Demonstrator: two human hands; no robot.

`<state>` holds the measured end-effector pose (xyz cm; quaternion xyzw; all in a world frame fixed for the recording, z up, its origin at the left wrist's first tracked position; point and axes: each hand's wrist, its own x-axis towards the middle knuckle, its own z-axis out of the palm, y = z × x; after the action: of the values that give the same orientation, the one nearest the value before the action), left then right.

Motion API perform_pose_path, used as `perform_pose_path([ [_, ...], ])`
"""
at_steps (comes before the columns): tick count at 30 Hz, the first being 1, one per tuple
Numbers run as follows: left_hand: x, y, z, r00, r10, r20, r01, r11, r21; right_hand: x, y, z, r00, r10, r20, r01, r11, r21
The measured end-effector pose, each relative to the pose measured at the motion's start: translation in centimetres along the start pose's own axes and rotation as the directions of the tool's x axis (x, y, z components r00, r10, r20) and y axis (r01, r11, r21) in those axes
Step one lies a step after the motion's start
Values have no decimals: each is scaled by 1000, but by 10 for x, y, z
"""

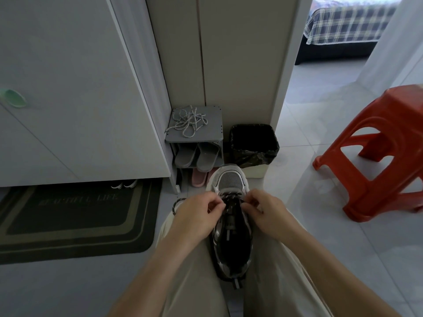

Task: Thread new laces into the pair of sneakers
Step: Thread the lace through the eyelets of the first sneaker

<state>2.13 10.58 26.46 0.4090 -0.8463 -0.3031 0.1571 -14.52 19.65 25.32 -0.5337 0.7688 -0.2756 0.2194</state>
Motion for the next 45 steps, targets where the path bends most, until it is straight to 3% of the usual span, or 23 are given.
perform_pose_path([
  [3, -1, -3, 2, 999, -46, -23, 46, 999, -17, -3, -1, -2, 998, -69, 14, 68, 994, 80],
  [9, -5, -1, 4, 998, -57, -11, 57, 998, -28, 6, 5, 6, 990, 117, -73, -103, 981, 163],
  [14, -9, 2, 4, 996, -84, -14, 83, 994, -65, 15, 5, 10, 987, 142, -78, -120, 964, 238],
  [16, -11, 2, 4, 996, -92, 1, 92, 994, -59, 16, 4, 12, 994, 88, -65, -76, 983, 165],
  [20, -12, 0, 6, 997, -83, 1, 83, 995, -57, 14, 2, 13, 982, -118, -145, 94, 982, -164],
  [29, -11, -6, 11, 996, -93, -15, 91, 989, -114, 14, 2, 12, 866, -397, -303, 236, 860, -453],
  [31, -11, -8, 11, 995, -97, -17, 95, 989, -116, 15, 7, 13, 891, -327, -314, 203, 907, -368],
  [34, -11, -8, 12, 995, -103, -11, 101, 988, -114, 12, 13, 19, 945, -99, -311, 70, 992, -102],
  [36, -11, -9, 13, 995, -99, -12, 97, 989, -111, 6, 12, 27, 940, -10, -340, 35, 997, 66],
  [38, -10, -10, 13, 996, -87, -17, 85, 991, -102, 0, 10, 33, 925, 10, -379, 35, 993, 111],
  [42, -11, -11, 14, 995, -91, -44, 85, 988, -130, 8, 7, 26, 906, -86, -415, 62, 996, -71],
  [45, -11, -14, 17, 994, -67, -84, 58, 992, -110, 25, -9, 8, 893, -251, -374, 120, 933, -340],
])
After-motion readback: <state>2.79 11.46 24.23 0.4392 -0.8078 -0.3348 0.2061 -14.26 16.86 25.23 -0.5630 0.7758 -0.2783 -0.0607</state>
